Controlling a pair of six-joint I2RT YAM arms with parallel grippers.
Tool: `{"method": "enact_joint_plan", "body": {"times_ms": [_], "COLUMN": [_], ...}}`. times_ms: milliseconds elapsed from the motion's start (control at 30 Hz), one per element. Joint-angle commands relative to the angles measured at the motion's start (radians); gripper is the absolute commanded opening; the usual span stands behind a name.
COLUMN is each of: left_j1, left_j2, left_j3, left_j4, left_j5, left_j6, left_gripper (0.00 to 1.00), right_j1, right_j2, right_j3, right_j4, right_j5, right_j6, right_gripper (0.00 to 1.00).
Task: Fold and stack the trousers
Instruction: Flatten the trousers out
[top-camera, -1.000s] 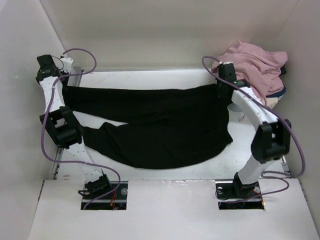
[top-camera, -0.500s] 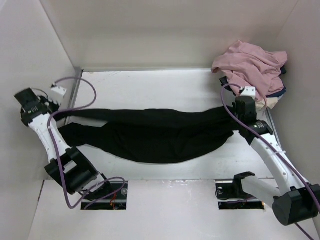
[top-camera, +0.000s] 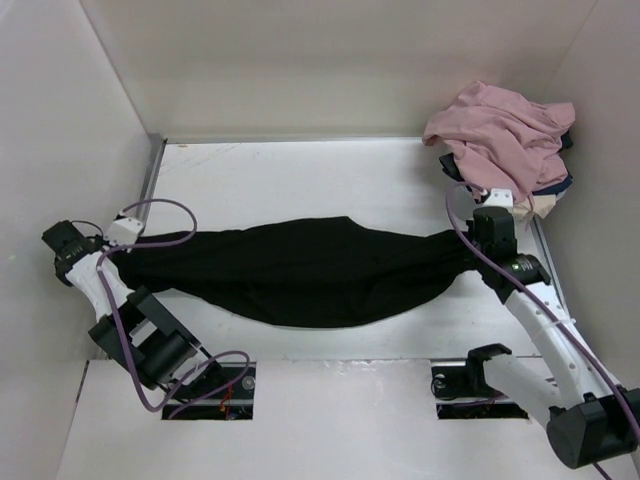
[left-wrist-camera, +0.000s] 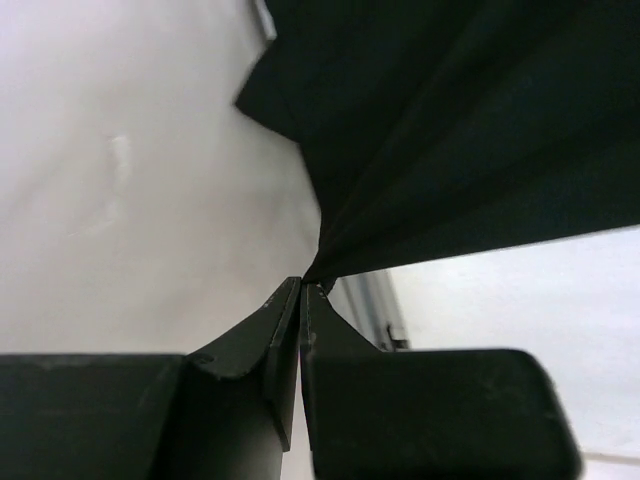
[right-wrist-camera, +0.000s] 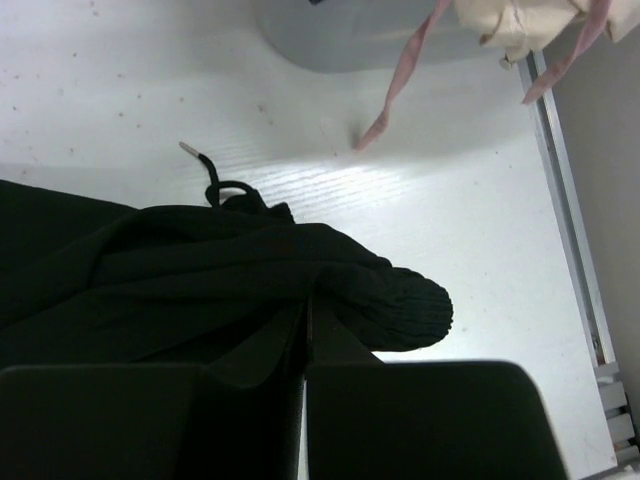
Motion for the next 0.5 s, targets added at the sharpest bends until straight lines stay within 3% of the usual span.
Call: {"method": "enact_joint_plan", "body": {"times_ms": [0,300,467], "left_j1": [0.033,0.071,-0.08], "left_j2": [-0.001,0.064,0.119], "left_j3": [0.077,0.168,0.319], "left_j4": [0.095,0.118,0.21], "left_j5": [0.023,0.022,-0.036], "left_j6": [0.042,0.011,-0.135], "left_gripper": [0.03,0.03,0.03], "right_j1": [-0.037,-0.062,-0.044], "right_j2": [-0.055,-0.054,0.048], "right_j3": [0.023,0.052,0.208], "right_j4": [-0.047,-0.13,-0.043], "right_j5": [0.008,-0.021,-0.007], "right_j6": [0.013,0.002,-0.053], "right_gripper": [0.01,0.01,0.01]}}
